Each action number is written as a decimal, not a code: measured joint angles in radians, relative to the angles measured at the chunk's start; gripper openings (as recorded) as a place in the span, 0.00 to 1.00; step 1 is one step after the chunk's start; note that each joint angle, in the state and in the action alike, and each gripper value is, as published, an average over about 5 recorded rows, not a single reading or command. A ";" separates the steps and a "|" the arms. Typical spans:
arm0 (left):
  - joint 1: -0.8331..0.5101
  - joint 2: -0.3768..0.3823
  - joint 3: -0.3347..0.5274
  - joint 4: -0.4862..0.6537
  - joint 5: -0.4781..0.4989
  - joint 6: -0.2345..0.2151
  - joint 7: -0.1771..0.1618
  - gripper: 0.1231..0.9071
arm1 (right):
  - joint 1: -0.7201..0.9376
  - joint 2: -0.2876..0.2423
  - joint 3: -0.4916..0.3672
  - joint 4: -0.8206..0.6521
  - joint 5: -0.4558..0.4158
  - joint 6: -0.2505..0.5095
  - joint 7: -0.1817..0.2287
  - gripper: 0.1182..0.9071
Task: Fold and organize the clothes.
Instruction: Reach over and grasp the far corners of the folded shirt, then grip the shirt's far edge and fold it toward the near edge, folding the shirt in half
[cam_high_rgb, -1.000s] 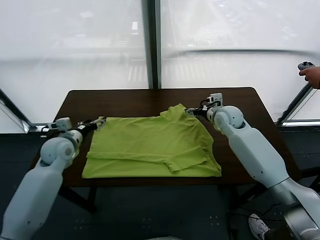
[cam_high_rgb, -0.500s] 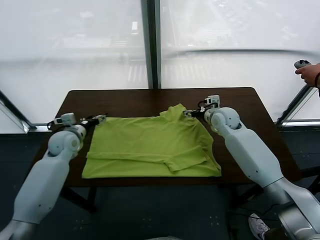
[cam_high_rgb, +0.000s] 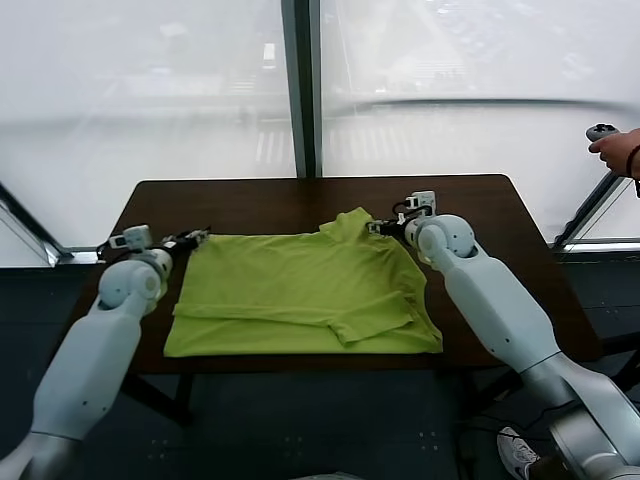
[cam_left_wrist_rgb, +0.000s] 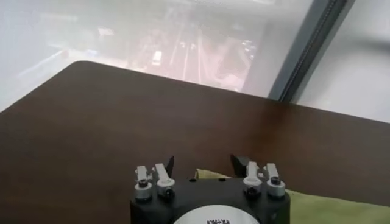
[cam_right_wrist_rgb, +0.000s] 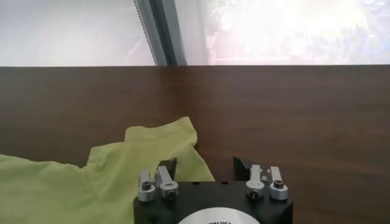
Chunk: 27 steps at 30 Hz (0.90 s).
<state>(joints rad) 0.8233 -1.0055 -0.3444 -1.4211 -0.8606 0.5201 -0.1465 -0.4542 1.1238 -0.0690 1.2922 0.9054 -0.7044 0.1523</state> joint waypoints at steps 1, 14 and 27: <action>0.000 -0.001 0.001 0.000 0.001 0.001 0.000 0.56 | 0.000 0.000 0.000 0.000 0.000 0.000 0.000 0.67; 0.001 -0.005 0.002 0.005 0.008 0.002 0.000 0.05 | -0.005 -0.002 0.002 0.006 0.001 0.010 -0.001 0.03; 0.033 0.011 -0.023 -0.040 -0.003 -0.003 -0.001 0.04 | -0.042 -0.035 0.036 0.083 0.073 0.056 0.033 0.02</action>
<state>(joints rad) 0.8558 -0.9944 -0.3679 -1.4614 -0.8636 0.5166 -0.1475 -0.4958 1.0886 -0.0332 1.3756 0.9786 -0.6484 0.1857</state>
